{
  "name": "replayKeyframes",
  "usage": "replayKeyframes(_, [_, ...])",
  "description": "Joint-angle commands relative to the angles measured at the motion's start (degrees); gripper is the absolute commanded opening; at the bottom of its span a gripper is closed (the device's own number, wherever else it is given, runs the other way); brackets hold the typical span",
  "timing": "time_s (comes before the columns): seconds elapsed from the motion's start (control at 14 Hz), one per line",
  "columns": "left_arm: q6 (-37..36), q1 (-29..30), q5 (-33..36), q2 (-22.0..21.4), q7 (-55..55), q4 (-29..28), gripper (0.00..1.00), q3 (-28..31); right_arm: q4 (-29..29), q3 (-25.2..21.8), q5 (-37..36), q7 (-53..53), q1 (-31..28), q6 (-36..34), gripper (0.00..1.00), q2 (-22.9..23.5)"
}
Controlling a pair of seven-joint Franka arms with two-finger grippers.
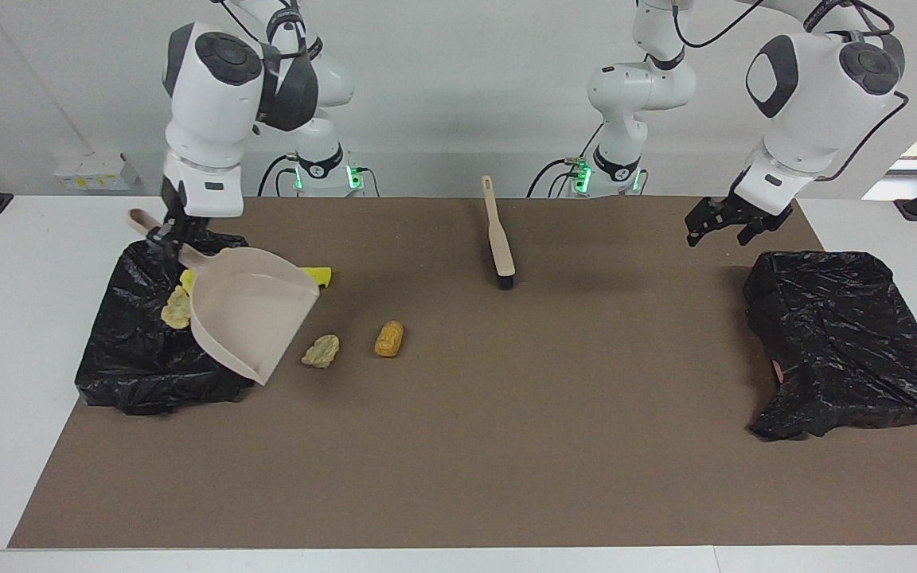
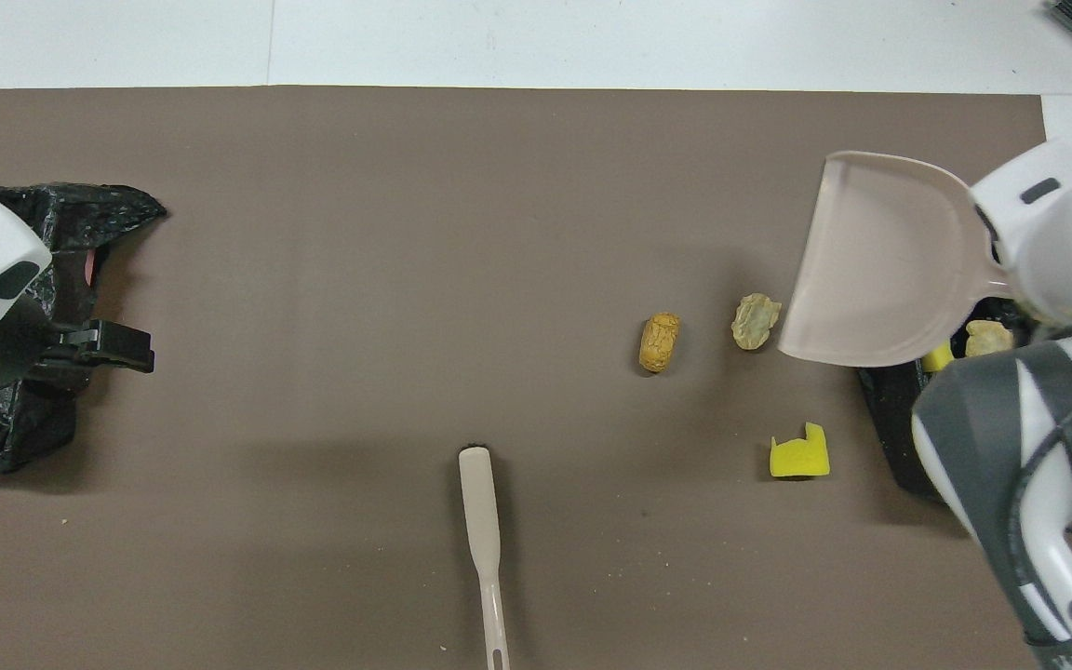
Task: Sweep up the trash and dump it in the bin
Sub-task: 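Bring the empty dustpan back to the table center with the right gripper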
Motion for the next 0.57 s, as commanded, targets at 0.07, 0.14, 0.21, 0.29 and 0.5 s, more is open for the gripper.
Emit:
replayKeyframes(0.07, [-3.66,-1.66,1.25,1.91,2.14,3.94,1.00,2.87,13.57,-0.26,9.67,28.99,5.90,-2.28,0.00,11.99])
replayKeyframes(0.14, [-5.33,-3.24,1.25,2.69,2.31,6.30,1.00,4.37,16.55,-0.26,11.35,36.81,8.44,-1.84,0.00,14.80])
replayKeyframes(0.21, [-6.65,-3.43,1.34,3.83,2.75,8.41,1.00,5.34,20.58,-0.26,11.97,43.59,10.64,-1.92,0.00,18.05])
replayKeyframes(0.29, [-8.66,-3.52,1.34,4.89,2.93,11.31,1.00,5.96,24.19,-0.26,12.67,48.79,12.49,-2.01,0.00,20.95])
replayKeyframes(0.5, [-11.41,-3.70,1.51,6.22,3.19,14.32,1.00,6.14,34.56,-0.26,15.57,65.14,18.38,-1.92,0.00,29.83])
